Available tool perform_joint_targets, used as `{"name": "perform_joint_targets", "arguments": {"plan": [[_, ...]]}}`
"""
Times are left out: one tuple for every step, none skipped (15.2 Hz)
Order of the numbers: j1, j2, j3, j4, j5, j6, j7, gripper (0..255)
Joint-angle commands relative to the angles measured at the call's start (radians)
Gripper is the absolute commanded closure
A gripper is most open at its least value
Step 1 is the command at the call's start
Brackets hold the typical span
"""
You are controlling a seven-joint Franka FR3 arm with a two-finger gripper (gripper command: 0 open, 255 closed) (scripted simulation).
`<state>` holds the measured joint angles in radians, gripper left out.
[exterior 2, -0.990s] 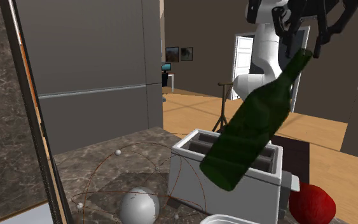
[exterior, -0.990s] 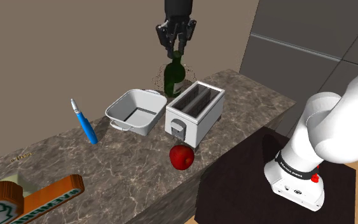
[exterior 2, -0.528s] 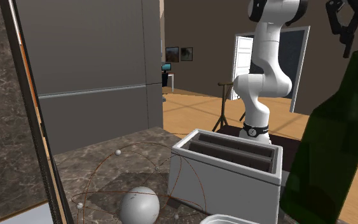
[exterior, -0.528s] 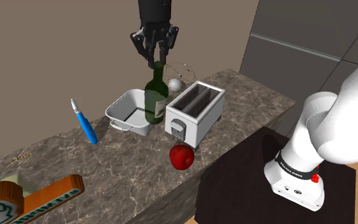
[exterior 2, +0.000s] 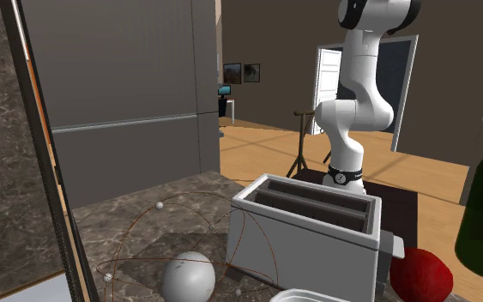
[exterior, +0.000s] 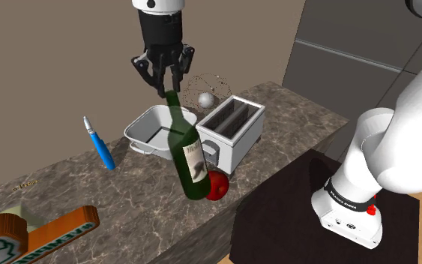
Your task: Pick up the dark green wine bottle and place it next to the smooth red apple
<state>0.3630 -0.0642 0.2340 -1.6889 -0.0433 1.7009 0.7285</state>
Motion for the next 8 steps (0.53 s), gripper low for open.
{"name": "perform_joint_targets", "arguments": {"plan": [[-0.001,-0.004,-0.001,-0.035,0.001,0.031,0.000,255],[-0.001,-0.007,-0.001,-0.050,0.001,0.045,0.001,255],[-0.001,-0.008,-0.001,-0.066,0.002,0.059,0.001,255],[-0.001,-0.010,-0.001,-0.081,0.002,0.072,0.001,255],[-0.001,-0.011,-0.001,-0.096,0.002,0.086,0.002,255],[-0.001,-0.012,-0.001,-0.111,0.002,0.100,0.002,255],[-0.001,-0.013,-0.001,-0.125,0.002,0.113,0.003,255],[-0.001,-0.014,-0.001,-0.139,0.002,0.127,0.003,255]]}}
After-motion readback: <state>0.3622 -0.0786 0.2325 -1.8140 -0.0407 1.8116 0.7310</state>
